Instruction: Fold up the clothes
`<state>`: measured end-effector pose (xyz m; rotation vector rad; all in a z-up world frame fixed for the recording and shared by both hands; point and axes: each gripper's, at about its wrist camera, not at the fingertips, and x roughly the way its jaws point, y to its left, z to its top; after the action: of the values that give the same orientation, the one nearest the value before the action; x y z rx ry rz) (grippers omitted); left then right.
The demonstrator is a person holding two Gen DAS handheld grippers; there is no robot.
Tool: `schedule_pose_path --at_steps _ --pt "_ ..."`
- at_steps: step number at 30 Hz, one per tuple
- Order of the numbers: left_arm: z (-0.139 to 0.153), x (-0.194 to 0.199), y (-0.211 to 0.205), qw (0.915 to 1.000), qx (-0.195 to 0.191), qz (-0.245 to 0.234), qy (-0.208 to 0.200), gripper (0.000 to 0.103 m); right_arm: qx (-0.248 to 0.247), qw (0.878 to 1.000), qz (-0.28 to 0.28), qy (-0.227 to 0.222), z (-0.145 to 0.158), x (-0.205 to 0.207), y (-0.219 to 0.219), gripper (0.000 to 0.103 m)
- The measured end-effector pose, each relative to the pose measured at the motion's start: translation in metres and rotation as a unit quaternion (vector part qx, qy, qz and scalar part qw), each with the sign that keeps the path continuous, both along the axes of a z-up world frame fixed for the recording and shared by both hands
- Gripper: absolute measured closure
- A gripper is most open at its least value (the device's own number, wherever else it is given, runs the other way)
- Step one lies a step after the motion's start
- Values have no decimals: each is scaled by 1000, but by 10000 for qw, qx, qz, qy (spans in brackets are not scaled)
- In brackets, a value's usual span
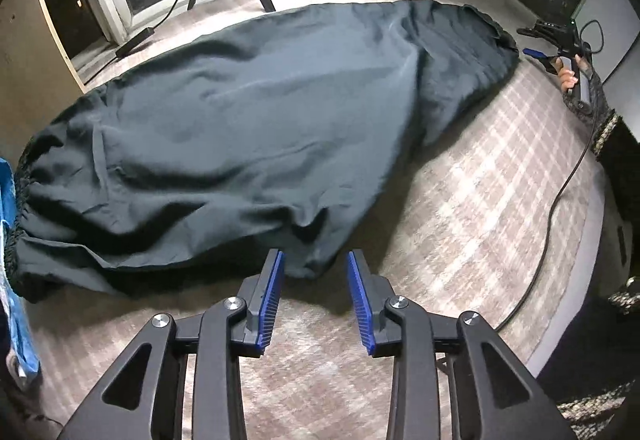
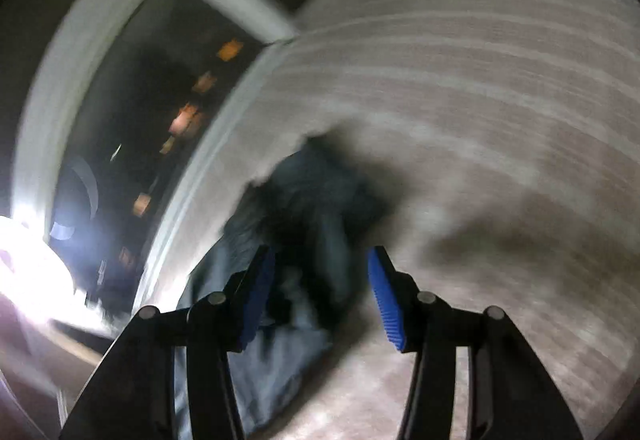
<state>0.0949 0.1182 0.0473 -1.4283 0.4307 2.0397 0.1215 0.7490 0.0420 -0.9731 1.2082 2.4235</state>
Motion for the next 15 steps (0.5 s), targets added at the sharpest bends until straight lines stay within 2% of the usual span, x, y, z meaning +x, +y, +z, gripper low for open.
schedule_pose_path --at_steps 1,3,6,8,9,10,11,12,13,14,15 --pt "0 0 1 10000 -16 -9 -14 72 183 9996 194 -9 3 -7 -6 55" --pt "-3 2 2 10000 -50 -36 -53 72 997 9908 880 -269 13 -32 -33 55" --pt "-6 4 5 9999 -91 -58 -110 72 2045 9605 1693 -829 12 -65 -67 55" --pt "-6 4 5 9999 -101 -52 -127 72 2488 9433 1819 -1230 2 -80 -71 55" --pt "-6 4 5 9998 -107 -46 -131 72 2629 9384 1765 -1381 -1 -84 -67 57" --pt "-6 3 5 9998 -109 -39 -131 72 2525 9459 1489 -1392 -1 -84 -51 60" --pt "-5 3 4 9999 -103 -26 -130 72 2069 9649 1019 -1252 -2 -77 -25 68" --pt "-5 2 3 9999 -93 -11 -132 72 1371 9841 518 -1005 -3 -65 3 75" --pt "-5 1 2 9999 -72 22 -145 72 783 9940 114 -759 -5 -55 26 77" --pt "-4 0 0 9998 -44 65 -164 72 403 9977 -111 -527 -6 -46 41 77" --pt "-5 0 -1 9998 -24 90 -178 72 254 9987 -229 -391 -5 -40 49 76"
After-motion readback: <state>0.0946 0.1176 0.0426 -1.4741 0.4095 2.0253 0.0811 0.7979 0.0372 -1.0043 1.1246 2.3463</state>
